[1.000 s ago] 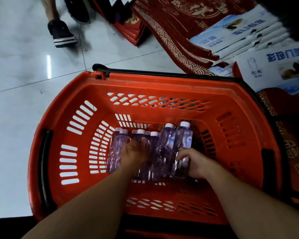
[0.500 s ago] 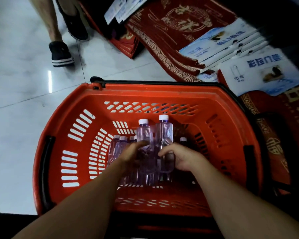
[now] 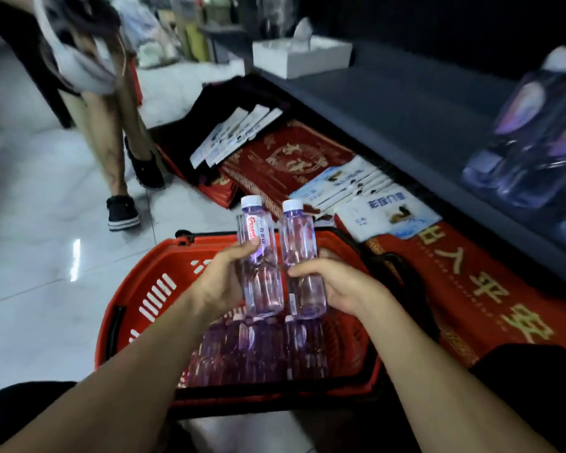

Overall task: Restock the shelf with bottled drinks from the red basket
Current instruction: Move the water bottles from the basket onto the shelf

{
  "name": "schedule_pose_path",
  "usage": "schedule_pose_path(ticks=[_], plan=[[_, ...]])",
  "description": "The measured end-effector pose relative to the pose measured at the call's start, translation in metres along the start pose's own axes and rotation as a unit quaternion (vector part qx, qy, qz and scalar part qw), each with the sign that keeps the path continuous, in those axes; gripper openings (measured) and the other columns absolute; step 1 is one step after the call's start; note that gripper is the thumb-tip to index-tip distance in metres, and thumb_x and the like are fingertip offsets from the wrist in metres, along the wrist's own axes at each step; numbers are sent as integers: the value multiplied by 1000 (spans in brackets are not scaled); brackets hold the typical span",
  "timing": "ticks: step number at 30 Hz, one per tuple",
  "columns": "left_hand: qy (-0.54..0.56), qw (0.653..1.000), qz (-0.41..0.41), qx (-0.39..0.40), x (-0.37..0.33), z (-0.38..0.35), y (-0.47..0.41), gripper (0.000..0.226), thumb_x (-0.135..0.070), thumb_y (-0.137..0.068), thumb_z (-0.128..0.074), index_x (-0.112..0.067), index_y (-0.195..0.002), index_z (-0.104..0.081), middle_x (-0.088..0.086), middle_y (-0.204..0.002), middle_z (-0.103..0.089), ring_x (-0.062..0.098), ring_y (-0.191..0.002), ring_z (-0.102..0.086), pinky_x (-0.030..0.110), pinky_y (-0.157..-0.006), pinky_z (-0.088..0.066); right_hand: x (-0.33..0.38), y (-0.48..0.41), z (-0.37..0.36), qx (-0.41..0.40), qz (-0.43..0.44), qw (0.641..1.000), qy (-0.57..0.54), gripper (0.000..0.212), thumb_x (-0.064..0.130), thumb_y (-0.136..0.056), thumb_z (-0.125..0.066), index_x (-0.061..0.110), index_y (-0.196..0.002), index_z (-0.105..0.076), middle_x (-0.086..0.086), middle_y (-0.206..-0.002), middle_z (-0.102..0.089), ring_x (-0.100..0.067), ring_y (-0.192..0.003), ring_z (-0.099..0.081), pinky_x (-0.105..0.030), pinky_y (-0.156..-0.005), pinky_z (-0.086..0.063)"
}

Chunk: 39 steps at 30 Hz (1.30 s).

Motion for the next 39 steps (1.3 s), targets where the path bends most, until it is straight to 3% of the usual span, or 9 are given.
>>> schedule_pose_path(ticks=[3, 8, 14, 18, 23, 27, 30, 33, 39], plan=[[7, 999, -34, 17, -24, -38, 22, 40, -36, -86, -54, -7, -112, -64, 13, -103, -73, 28, -93, -69, 43, -85, -51, 25, 45, 13, 9, 56, 998, -2, 52, -10, -72, -62, 1, -123, -56, -22, -112, -69, -30, -89, -69, -48, -81, -59], [-13, 994, -74, 77, -54, -117, 52, 49, -37, -85, -57, -7, -122, -63, 16, -116, -70, 29, -100, -69, 42, -83, -54, 63, 124, 33, -26, 218, 975, 45, 69, 3, -72, -81, 21, -132, -51, -2, -119, -71, -18, -114, -66, -45, -106, -45], [-73, 972, -151, 163, -71, -202, 55, 32, -1, -73, -65, 2, -105, -66, 16, -91, -74, 25, -74, -73, 34, -68, -60, 91, 188, 70, -136, 337, 931, 26, 69, 10, -69, -75, 23, -129, -43, -2, -117, -69, -16, -111, -65, -44, -103, -49], [-85, 956, -169, 226, -69, -249, 45, 32, -15, -61, -80, -6, -91, -75, 13, -87, -75, 23, -72, -72, 33, -70, -60, 86, 226, 106, -168, 328, 929, 23, 63, 5, -76, -64, 30, -130, -46, 5, -112, -69, -9, -102, -65, -25, -85, -50], [-59, 948, -182, 252, -53, -313, 18, 70, -11, -44, -91, 1, -107, -64, 16, -95, -74, 24, -80, -72, 33, -74, -59, 75, 279, 143, -384, 408, 826, 59, 65, 6, -80, -76, 44, -126, -48, 19, -117, -63, 11, -104, -60, -9, -88, -46], [-76, 947, -181, 255, -31, -365, 5, 64, 13, -55, -72, 6, -116, -57, 12, -97, -75, 22, -89, -71, 33, -76, -59, 55, 315, 167, -542, 392, 739, 75, 82, 29, -78, -80, 62, -131, -27, 50, -122, -29, 33, -113, -32, 7, -85, -31], [-115, 939, -193, 259, -13, -396, 6, 50, 22, -64, -68, -8, -103, -60, -4, -86, -75, 10, -82, -71, 21, -67, -57, 34, 338, 190, -619, 393, 678, 52, 84, 29, -80, -79, 41, -148, -32, 27, -147, -39, 5, -136, -37, -20, -108, -40], [-146, 938, -202, 243, 1, -415, 3, 49, 18, -70, -69, -17, -102, -62, -6, -93, -73, 6, -84, -69, 17, -69, -55, 17, 355, 212, -667, 385, 636, 49, 77, 29, -81, -77, 31, -147, -37, 11, -147, -47, -12, -136, -45, -42, -108, -45], [-183, 928, -234, 223, 6, -430, 4, 51, 8, -74, -74, -32, -102, -59, -16, -95, -70, -8, -85, -67, 17, -78, -54, -5, 369, 234, -697, 395, 598, 35, 73, 14, -82, -77, 33, -143, -40, 12, -139, -53, 3, -124, -51, -18, -98, -48]])
Point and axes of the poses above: each hand's wrist, its own y-axis away from the middle knuckle, its own z-axis out of the back of the hand, x = y × z, the point moved 5 cm from there along -y, towards the middle knuckle
